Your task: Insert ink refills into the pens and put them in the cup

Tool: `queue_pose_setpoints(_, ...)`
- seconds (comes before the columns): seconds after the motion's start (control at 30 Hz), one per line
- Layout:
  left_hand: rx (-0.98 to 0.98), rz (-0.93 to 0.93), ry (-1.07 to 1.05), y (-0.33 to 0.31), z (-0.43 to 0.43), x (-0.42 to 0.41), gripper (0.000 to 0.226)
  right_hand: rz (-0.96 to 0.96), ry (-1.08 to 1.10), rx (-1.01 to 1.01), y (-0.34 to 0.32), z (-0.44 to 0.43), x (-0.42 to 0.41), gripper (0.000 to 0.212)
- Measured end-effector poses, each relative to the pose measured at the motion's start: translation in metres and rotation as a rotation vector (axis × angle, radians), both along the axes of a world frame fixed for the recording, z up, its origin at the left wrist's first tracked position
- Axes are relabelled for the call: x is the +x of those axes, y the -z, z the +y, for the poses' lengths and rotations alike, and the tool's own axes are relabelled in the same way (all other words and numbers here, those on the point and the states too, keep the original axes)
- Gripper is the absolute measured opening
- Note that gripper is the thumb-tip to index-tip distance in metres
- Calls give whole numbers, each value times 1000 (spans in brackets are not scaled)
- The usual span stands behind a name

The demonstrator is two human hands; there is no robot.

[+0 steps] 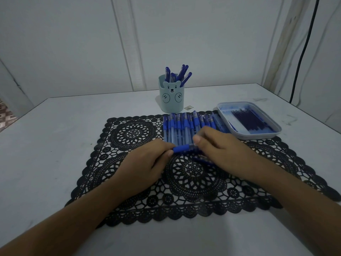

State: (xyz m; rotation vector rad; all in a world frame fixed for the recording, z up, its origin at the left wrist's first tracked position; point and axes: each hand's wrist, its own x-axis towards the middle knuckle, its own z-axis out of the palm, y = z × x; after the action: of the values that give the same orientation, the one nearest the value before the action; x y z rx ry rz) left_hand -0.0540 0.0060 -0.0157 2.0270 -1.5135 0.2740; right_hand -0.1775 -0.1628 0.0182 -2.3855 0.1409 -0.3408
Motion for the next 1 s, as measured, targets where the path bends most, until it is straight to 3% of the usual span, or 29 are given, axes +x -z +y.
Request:
queue_pose_setpoints(0.07,2,1,-3,0,0,0,32,23,-47,-28,1,-2,0,13)
queue_pose_setpoints(0.2,31,-29,14,0,0,-1,32,-21,9,1,0,1,-1,39)
queue_pose_setpoints(0.37,7,-12,11,0,0,0,32,31,-64,59,-2,-3,-2,11)
queue_pose_setpoints(0.53,9,-23,18,0,0,-1,30,-10,0,29,-4,2,-1,36)
queue_pose_setpoints(0.67,-1,-13,13,0,0,0,30,37,-55,8,-3,-2,-2,14)
queue_pose_setpoints(0.8,10,-30,25,0,-1,-1,30,10,-8,27,-4,1,-1,36)
queue_pose_setpoints(0.93,-1,-29,12,-1,0,-1,30,54,-61,26,-3,-3,-2,16)
queue_pose_setpoints(1.0,10,-45,19,-1,0,-1,32,37,-35,-3,-3,-2,-1,26)
